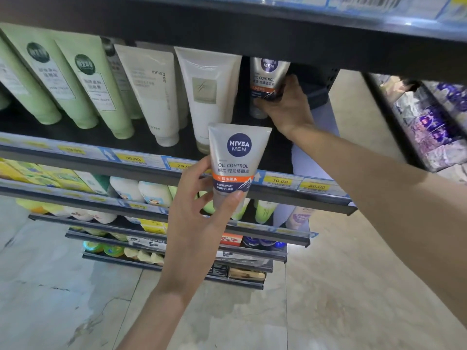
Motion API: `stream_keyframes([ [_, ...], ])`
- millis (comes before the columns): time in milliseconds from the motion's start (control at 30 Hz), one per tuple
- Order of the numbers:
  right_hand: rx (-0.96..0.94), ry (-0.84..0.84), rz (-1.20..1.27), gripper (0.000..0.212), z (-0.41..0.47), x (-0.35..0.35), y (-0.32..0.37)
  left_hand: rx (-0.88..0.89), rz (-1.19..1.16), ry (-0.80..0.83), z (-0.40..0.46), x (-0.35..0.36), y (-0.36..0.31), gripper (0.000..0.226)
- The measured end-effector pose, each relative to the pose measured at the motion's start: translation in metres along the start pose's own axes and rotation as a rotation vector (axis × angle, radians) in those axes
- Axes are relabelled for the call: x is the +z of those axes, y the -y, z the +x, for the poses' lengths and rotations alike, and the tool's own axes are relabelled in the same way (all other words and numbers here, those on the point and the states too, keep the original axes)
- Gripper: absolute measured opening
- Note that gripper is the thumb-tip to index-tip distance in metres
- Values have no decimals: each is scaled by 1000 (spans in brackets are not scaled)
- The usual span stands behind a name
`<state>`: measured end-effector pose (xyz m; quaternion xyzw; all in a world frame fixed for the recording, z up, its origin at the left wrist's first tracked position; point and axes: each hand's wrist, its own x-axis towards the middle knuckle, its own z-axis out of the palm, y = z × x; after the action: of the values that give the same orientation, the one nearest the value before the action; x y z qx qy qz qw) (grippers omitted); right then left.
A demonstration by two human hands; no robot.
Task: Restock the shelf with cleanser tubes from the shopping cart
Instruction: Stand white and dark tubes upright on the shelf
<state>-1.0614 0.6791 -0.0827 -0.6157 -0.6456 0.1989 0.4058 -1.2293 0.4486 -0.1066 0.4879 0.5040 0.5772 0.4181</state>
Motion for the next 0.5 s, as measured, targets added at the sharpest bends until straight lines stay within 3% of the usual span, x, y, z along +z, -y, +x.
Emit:
stream_keyframes([
  [267,23,36,32,60,-1,1,-2,6,2,-16,-2,4,-2,53],
  [400,151,102,72,73,-15,-12,-5,5,16,-15,-2,4,-6,53],
  [500,178,172,156,54,-47,-40,4,-4,18,-13,-2,3,-9,54],
])
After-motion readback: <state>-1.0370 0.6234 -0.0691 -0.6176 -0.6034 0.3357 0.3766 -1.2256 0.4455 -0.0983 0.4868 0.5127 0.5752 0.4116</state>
